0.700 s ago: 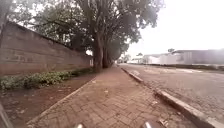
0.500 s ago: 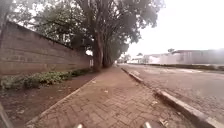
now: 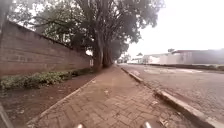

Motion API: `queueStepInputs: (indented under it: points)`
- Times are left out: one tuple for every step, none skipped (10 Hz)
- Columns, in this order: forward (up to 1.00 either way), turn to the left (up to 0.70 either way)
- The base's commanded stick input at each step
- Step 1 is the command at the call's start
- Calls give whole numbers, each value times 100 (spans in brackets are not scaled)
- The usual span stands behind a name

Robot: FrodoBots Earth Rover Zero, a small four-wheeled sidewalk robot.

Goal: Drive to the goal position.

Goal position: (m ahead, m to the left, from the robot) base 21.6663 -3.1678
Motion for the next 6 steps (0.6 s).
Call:
queueStepInputs:
  points:
    - [70,0]
    - [70,0]
    - [70,0]
    - [70,0]
    - [70,0]
    - [70,0]
